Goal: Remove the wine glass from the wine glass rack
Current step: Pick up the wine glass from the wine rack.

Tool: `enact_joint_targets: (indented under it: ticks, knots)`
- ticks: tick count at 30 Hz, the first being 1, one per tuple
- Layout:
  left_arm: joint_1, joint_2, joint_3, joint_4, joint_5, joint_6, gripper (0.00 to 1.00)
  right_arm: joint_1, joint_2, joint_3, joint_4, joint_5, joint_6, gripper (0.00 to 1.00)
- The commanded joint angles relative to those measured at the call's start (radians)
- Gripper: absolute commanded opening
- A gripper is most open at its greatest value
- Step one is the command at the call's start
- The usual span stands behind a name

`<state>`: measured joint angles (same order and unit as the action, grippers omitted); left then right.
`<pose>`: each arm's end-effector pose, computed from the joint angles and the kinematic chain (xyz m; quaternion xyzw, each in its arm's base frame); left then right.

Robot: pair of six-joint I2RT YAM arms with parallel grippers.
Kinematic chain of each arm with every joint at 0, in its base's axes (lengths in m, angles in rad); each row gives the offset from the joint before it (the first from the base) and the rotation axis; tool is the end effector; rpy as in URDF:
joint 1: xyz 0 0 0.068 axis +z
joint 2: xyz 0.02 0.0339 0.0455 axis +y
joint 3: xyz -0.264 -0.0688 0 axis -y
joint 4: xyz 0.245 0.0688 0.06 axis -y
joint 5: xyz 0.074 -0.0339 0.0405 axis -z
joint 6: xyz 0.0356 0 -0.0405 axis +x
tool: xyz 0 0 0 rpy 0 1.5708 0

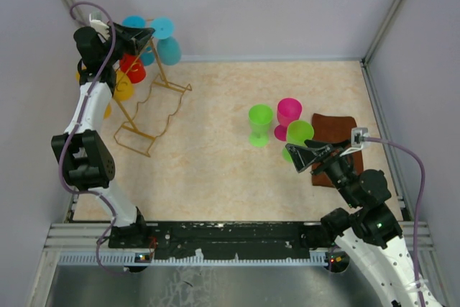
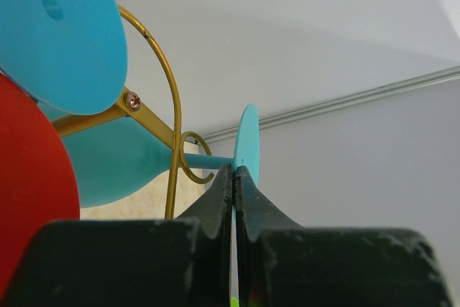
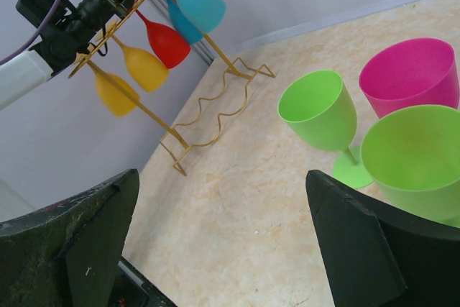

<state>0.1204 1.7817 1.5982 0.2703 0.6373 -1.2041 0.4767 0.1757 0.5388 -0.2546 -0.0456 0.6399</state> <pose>0.4288 0.0305 0.3948 -0.2125 0.6481 -0.5424 0.4906 0.0674 0.0366 0.3146 0.0375 0.6667 0.4072 0.6231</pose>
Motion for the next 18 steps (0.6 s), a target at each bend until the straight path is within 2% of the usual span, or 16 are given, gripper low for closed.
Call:
enact_joint_targets:
  ticks: [1, 18]
  knots:
    - [-0.002, -0.01, -0.009, 0.006, 0.035, -0.01, 0.0, 0.001, -0.013, 0.031, 0.052, 0.008, 0.005, 0.99]
    - [-0.021, 0.021, 0.037, -0.015, 0.018, -0.016, 0.0, 0.001, -0.013, 0.042, 0.029, 0.017, 0.007, 0.99]
